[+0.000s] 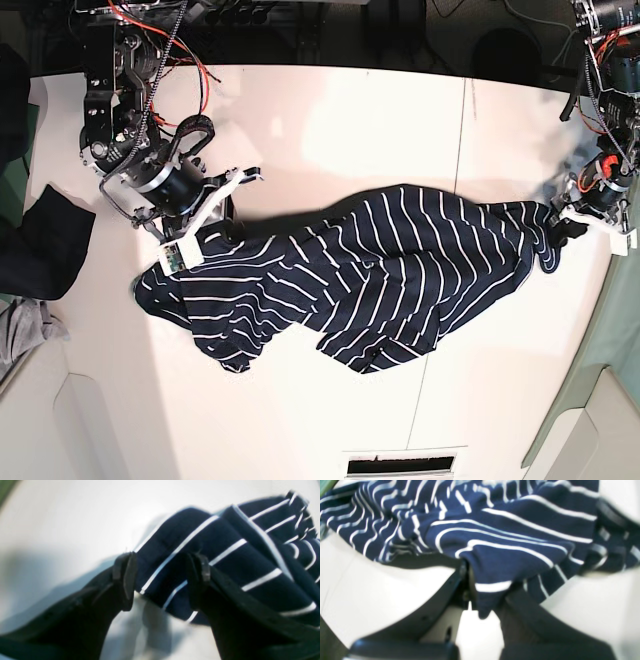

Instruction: Layout the t-shirt on the table in an organized manner, then fold the t-shirt properly

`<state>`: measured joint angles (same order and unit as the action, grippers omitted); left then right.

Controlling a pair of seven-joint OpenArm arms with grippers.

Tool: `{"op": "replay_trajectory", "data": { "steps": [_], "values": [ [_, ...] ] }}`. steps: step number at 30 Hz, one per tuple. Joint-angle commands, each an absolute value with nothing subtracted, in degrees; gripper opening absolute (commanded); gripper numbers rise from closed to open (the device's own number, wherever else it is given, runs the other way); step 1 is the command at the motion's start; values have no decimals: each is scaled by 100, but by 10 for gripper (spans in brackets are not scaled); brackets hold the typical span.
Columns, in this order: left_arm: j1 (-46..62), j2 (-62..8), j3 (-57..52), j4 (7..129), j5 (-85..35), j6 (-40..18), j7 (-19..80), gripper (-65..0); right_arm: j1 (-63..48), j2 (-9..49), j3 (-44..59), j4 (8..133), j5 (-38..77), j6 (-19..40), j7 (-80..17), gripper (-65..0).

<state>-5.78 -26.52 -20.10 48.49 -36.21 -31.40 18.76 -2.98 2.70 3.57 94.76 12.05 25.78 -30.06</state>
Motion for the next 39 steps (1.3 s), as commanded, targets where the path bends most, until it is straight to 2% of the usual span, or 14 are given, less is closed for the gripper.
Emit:
{"op": "replay_trajectory", "data": {
  "steps": [1, 6, 7, 8, 10, 16, 20, 25, 28, 34, 35, 37, 38, 39],
  "values": [
    [-687, -2762, -1909, 4915, -3599, -3192, 1798, -310, -196, 285, 392, 9579, 1352, 2617, -2853, -650],
    [-637, -2744, -1669, 4912, -3317, -2733, 1688, -315, -242, 283, 405, 9579, 1417, 2617, -2853, -650],
    [-637, -2744, -1658, 4912, -3317, -2727, 1691, -358, -242, 283, 405, 9579, 1415, 2620, -2851, -650],
    [-637, -2744, -1638, 4912, -3317, -2727, 1691, -436, -239, 285, 405, 9579, 1415, 2617, -2847, -650],
    [-635, -2746, -1608, 4912, -3315, -2729, 1691, -645, -239, 285, 405, 9579, 1415, 2617, -2808, -650],
    [-565, -2954, -1675, 5054, -3461, -2967, 1697, -650, -237, 285, 491, 9581, 1350, 2528, -2810, -650],
    [-86, -3277, -2198, 5983, -3802, -2987, 1929, -650, -244, 303, 996, 9638, 1389, 2532, -3127, -650],
    [740, -3527, -2432, 7282, -4353, -2985, 2794, -650, -274, 412, 1953, 9771, 2388, 2799, -3959, -650],
    [1267, -3507, -2432, 7856, -4418, -2982, 2746, -650, -515, 412, 2294, 9979, 2919, 3157, -4003, -650],
    [1686, -3074, -2432, 8042, -4672, -2987, 2751, -650, -1041, 408, 2377, 10110, 3037, 3153, -3931, -650],
    [1686, -2974, -2432, 8040, -4678, -2987, 2786, -609, -1072, 412, 2377, 10110, 3044, 3151, -3916, -650],
    [1686, -2781, -2429, 8040, -4692, -3011, 2832, -401, -1129, 410, 2377, 10110, 3050, 3153, -3883, -650],
    [1684, -2703, -2429, 8040, -4689, -3059, 2832, -321, -1151, 408, 2377, 10110, 3044, 3153, -3887, -650],
    [1682, -2624, -2429, 8040, -4639, -3114, 2825, -285, -1175, 410, 2377, 10110, 3046, 3153, -3885, -650]
  ]
}}
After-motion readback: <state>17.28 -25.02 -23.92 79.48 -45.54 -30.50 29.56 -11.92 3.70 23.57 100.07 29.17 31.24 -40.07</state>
